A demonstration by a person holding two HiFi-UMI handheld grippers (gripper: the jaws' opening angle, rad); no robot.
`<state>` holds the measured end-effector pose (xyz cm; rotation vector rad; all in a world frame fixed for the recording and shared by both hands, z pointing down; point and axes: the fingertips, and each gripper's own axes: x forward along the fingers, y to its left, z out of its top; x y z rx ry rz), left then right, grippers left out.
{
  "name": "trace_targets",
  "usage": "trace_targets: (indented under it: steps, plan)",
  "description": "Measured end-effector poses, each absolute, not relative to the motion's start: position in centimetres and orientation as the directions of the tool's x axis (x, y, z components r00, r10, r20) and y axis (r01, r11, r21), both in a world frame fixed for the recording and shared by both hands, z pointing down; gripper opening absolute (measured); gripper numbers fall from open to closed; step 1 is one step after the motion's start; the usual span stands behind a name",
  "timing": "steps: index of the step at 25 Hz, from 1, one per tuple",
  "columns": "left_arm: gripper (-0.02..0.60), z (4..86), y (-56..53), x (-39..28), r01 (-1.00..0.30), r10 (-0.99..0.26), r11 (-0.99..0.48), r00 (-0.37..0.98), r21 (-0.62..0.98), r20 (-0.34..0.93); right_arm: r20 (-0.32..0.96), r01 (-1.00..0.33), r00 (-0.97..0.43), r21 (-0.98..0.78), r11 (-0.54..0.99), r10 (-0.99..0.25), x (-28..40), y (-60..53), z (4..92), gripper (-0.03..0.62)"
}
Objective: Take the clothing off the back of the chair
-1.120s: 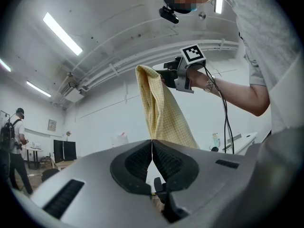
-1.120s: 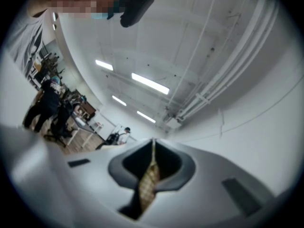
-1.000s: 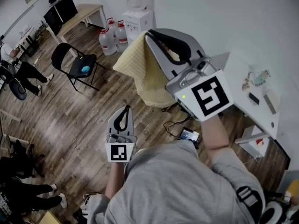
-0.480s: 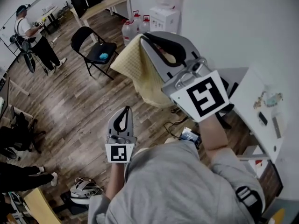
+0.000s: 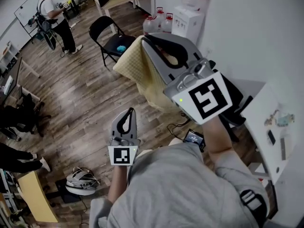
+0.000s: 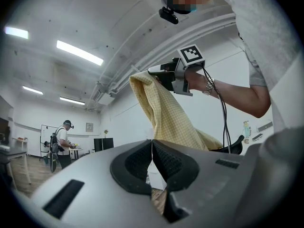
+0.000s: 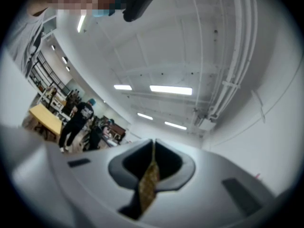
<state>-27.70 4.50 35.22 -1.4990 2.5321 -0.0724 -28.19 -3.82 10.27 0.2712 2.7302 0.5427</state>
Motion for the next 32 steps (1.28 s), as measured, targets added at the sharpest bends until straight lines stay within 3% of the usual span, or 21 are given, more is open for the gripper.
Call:
trace_targets:
  steps: [15,32]
  plan:
    - [0.035,35.7,7.9,-30.2,-0.793,-0.803,0.595,-0.581,-0.130,-0.132,-0.265,0.266,-0.884,0.393,0.880,0.386,-32.6,0.4,11.1,0.043]
    - [0.035,37.0,10.2,-31.8,-0.782,-0.788,0.615,-0.606,-0.101,-0.107,-0.184,0.332,-0.890,0.369,0.868,0.418,-35.0,3.3,15.3,0.043]
